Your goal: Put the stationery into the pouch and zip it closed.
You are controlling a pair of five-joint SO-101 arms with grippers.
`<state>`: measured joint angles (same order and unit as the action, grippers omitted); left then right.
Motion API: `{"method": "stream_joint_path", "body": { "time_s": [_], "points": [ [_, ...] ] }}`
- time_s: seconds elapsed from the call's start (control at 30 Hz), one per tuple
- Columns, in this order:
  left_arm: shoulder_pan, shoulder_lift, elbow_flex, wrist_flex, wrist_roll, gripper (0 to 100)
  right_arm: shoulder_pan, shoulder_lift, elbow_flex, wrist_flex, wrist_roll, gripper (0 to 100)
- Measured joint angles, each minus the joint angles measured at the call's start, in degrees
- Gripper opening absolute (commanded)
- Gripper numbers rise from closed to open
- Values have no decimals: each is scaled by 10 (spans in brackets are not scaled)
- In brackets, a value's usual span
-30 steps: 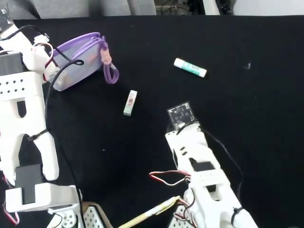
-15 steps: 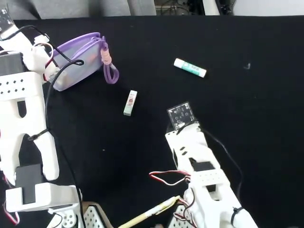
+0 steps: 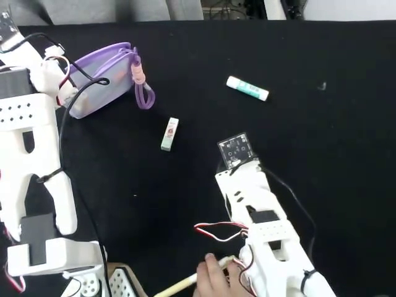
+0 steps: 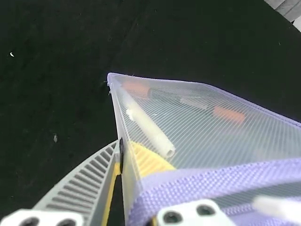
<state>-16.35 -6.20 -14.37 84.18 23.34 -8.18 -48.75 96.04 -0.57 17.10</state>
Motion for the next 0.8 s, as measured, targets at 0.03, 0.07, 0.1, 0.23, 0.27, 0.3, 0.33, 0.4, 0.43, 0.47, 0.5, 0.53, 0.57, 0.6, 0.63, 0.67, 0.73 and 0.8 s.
{"method": "stream_joint_path", "body": {
  "time_s": [0.03, 0.07, 0.1, 0.23, 0.27, 0.3, 0.33, 0.4, 0.43, 0.47, 0.5, 0.53, 0.57, 0.6, 0.63, 0.67, 0.73, 0.8],
  "points": [
    [0, 0, 0, 0, 0, 30, 0, 0, 0, 0, 0, 195],
    [0, 0, 0, 0, 0, 30, 0, 0, 0, 0, 0, 195],
    [0, 0, 0, 0, 0, 30, 0, 0, 0, 0, 0, 195],
    [0, 0, 0, 0, 0, 30, 0, 0, 0, 0, 0, 195],
    [0, 0, 0, 0, 0, 30, 0, 0, 0, 0, 0, 195],
    [0, 0, 0, 0, 0, 30, 0, 0, 0, 0, 0, 195],
    [0, 0, 0, 0, 0, 30, 0, 0, 0, 0, 0, 195],
    [0, 0, 0, 0, 0, 30, 0, 0, 0, 0, 0, 195],
    [0, 0, 0, 0, 0, 30, 0, 0, 0, 0, 0, 195],
    [0, 0, 0, 0, 0, 30, 0, 0, 0, 0, 0, 195],
    [1, 0, 0, 0, 0, 30, 0, 0, 0, 0, 0, 195],
    [4, 0, 0, 0, 0, 30, 0, 0, 0, 0, 0, 195],
    [6, 0, 0, 0, 0, 30, 0, 0, 0, 0, 0, 195],
    [11, 0, 0, 0, 0, 30, 0, 0, 0, 0, 0, 195],
    [16, 0, 0, 0, 0, 30, 0, 0, 0, 0, 0, 195],
    [21, 0, 2, -1, 0, 30, 0, 0, 0, 0, 0, 195],
    [30, -1, 11, -4, -1, 30, 0, 0, 0, 0, 0, 195],
    [33, -3, 16, -5, -1, 30, 0, 0, 0, 0, 0, 195]
  ]
}}
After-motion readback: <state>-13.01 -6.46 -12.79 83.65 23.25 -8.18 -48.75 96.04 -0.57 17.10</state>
